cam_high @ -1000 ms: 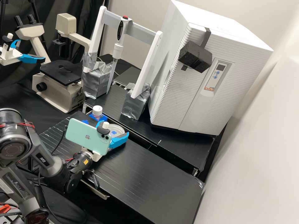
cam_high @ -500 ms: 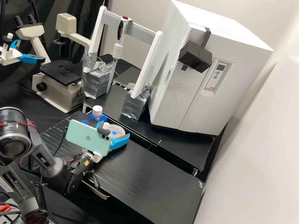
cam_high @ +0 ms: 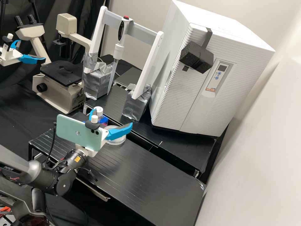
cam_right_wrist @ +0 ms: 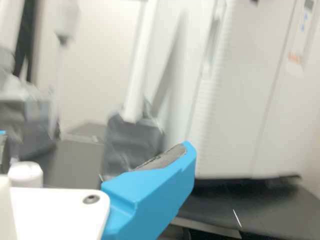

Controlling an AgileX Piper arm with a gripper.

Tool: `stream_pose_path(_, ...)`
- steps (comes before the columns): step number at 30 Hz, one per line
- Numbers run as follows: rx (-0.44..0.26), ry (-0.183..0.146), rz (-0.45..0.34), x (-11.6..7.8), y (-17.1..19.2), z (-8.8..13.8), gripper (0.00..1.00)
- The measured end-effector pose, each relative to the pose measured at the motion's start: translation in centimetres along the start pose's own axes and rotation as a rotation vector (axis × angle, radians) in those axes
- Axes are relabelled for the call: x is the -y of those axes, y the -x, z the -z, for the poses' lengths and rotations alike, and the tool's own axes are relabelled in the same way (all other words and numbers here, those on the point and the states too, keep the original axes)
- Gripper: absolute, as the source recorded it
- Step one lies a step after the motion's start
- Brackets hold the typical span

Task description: Close the lid

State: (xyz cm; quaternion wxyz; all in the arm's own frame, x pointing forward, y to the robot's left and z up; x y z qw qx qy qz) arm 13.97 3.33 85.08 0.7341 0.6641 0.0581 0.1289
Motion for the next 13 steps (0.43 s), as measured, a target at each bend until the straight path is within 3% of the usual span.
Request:
stream_pose_path(1, -0.031, -0.043, -0.027, 0.0, -0.3, 0.5, 1.00)
stream_pose_path(4, -0.048, -0.129, -0.119, -0.3, -0.7, 1.1, 1.00)
stream_pose_path(8, -0.066, -0.231, -0.156, -0.2, -0.9, 1.7, 1.00)
stream_pose_path(13, -0.085, -0.269, -0.120, 0.5, -1.2, 2.0, 1.00)
